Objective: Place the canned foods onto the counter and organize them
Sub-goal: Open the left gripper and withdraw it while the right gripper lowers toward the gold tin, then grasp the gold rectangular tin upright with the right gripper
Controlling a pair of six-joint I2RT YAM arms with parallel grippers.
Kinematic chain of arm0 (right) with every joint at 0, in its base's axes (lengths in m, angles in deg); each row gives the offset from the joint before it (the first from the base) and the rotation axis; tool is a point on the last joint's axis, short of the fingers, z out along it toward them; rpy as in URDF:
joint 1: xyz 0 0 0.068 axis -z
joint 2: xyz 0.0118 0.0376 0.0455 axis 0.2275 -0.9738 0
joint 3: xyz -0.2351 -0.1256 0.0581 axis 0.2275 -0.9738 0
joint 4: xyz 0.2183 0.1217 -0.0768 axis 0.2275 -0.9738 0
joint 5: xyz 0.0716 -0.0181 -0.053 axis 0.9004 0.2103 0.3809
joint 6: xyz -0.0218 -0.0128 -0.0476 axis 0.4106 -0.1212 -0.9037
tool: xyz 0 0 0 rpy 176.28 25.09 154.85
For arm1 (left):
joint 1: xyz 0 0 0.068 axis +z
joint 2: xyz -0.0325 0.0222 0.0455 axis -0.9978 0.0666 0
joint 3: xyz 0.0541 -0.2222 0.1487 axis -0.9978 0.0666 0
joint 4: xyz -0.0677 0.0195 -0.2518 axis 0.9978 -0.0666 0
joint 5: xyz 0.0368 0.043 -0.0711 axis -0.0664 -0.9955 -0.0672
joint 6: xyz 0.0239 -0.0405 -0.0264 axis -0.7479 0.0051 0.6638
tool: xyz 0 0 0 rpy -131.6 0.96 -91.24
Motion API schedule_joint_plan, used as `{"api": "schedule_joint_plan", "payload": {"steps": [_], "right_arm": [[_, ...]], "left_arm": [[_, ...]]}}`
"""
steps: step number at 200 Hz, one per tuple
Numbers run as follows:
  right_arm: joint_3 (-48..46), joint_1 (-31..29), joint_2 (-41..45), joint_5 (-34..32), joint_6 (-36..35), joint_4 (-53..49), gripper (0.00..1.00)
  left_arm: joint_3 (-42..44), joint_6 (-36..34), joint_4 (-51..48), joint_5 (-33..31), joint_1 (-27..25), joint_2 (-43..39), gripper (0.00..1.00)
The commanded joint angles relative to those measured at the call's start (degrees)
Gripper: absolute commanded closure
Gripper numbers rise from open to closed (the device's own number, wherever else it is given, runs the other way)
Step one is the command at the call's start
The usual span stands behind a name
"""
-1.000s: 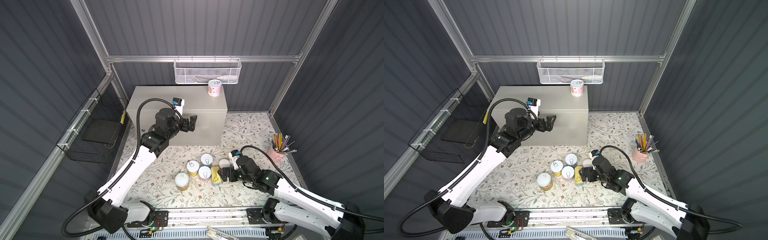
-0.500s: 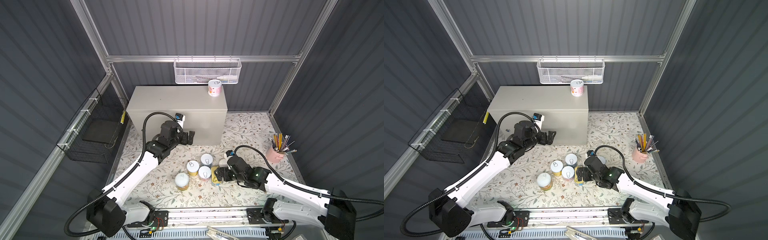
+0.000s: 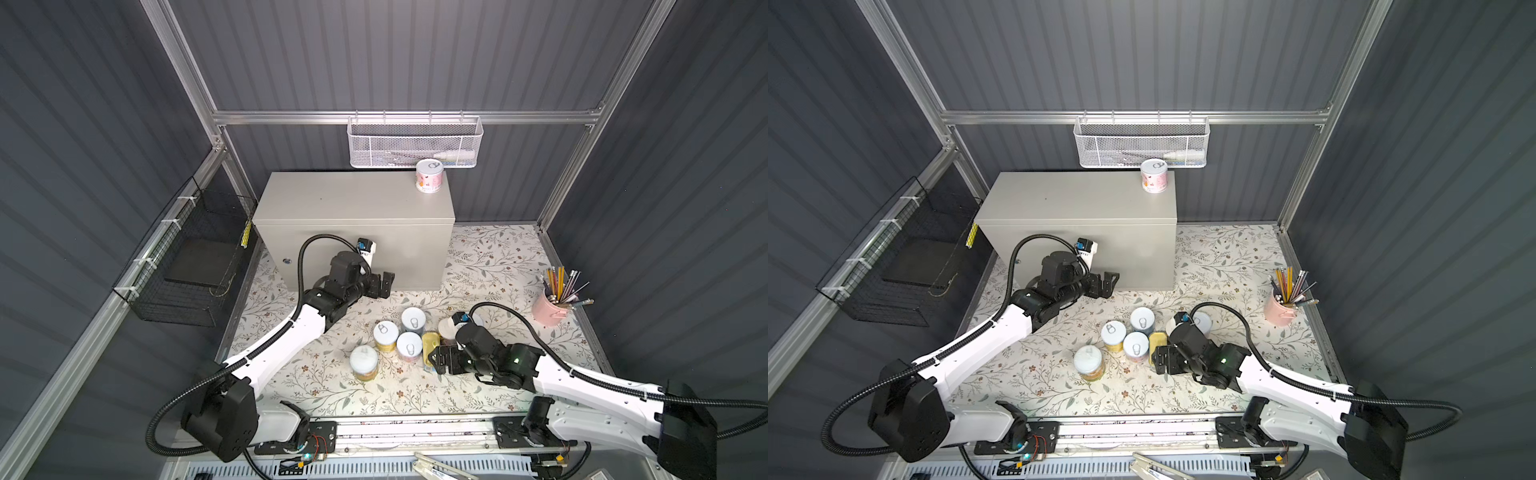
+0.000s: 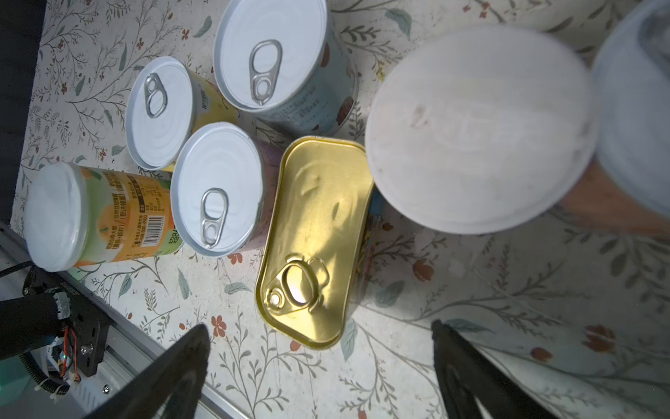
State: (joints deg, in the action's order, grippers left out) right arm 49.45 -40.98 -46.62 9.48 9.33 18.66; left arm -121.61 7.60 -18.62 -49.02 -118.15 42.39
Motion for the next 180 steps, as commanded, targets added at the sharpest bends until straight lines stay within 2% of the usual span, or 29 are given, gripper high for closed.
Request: {"api": "schedule_joint_plan", "payload": {"steps": [1,72,180], "right_arm": [[-0.79,-0.75,-1.49,0.45,1.32,1.87,0.08],[3.55,-3.15,-11.69,0.34,0.72,1.92,0.14],[6.58,-3.34,-15.28,-1.37,0.97,0.26,0.22]], "left_arm": [[1.24,1.28,2.41,1.52,-0.28,-0.85,0.0],[2.43,1.28,2.8,2.55,-0.23,0.93,0.0],[3.98,1.59,3.56,3.83,-0.27,0.77,0.0]]}}
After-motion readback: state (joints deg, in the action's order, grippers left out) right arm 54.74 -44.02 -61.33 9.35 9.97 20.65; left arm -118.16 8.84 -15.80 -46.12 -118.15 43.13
